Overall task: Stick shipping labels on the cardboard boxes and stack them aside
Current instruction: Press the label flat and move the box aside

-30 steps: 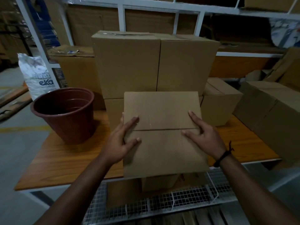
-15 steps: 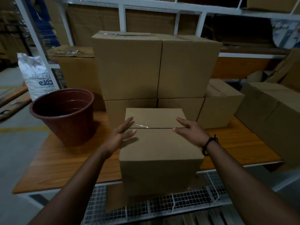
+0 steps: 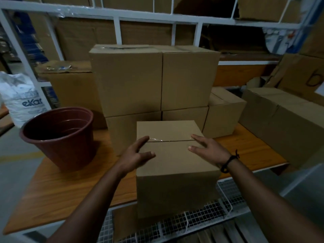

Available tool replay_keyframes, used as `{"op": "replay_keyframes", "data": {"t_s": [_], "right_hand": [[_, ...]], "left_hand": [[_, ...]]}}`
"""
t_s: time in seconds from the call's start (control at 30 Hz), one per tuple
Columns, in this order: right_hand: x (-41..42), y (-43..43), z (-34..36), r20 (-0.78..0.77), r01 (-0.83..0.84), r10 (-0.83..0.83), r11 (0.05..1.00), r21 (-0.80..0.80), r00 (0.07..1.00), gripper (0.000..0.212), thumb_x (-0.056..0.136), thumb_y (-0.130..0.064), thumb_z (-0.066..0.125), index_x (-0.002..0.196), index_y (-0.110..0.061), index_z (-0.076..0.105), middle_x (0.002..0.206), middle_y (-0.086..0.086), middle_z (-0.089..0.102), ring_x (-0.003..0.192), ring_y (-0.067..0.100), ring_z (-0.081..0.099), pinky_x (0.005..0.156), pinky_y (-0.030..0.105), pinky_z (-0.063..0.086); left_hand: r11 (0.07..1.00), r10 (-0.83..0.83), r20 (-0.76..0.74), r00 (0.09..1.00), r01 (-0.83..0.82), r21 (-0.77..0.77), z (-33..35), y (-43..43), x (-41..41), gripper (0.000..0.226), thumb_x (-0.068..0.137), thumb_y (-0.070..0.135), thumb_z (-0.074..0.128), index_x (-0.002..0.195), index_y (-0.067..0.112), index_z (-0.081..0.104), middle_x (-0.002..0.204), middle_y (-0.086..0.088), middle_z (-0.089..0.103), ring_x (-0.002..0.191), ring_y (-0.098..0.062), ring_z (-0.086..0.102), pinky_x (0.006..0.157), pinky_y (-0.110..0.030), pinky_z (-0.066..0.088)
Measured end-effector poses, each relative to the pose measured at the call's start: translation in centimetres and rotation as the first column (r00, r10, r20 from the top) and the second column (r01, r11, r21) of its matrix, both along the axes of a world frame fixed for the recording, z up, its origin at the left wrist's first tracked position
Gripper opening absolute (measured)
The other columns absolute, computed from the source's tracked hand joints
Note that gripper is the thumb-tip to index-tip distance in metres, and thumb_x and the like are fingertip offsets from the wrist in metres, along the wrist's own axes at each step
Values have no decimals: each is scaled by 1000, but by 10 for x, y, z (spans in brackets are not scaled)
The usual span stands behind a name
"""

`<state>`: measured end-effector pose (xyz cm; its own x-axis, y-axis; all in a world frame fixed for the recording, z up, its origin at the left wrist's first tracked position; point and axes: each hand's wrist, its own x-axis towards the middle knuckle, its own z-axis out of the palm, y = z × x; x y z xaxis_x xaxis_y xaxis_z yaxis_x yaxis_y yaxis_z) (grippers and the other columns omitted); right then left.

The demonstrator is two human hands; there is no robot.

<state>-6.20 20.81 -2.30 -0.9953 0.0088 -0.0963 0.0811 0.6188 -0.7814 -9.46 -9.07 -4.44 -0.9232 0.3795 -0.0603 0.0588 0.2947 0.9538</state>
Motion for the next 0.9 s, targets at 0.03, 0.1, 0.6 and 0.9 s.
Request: {"op": "replay_keyframes", "data": {"t_s": [0.03,0.1,0.6,0.9], "right_hand": [[7,7,4,2,12,-12,1000,1,1000,68,84,-53,67,144,-40,40,154,-11,34,139,10,33,102,28,33],[24,23,14,-1,44,-44,999,10,999,68,83,-54,67,144,-38,41,153,-11,35,138,10,34,106,30,33],[123,237,120,-119,263,-244,948,181,962,62,86,-53,61,143,-36,43,153,-6,36,137,15,35,99,24,25],[102,365,174,-232,237,-186,948,213,955,62,82,-55,66,139,-36,50,151,-8,39,137,13,34,108,29,24]], "left_hand": [[999,-29,1,1000,29,14,4,6,2,69,91,26,66,149,37,32,159,2,28,130,-14,45,78,-16,49],[995,-81,-3,997,81,53,12,20,6,66,93,22,62,150,33,31,157,1,29,109,2,57,75,-13,51],[959,-269,-164,949,280,44,98,238,17,66,68,55,69,132,51,53,148,4,41,123,-19,49,105,-46,43],[968,-139,-293,946,193,162,143,374,15,67,76,41,62,141,30,51,137,-3,47,114,-21,55,87,-35,51]]}}
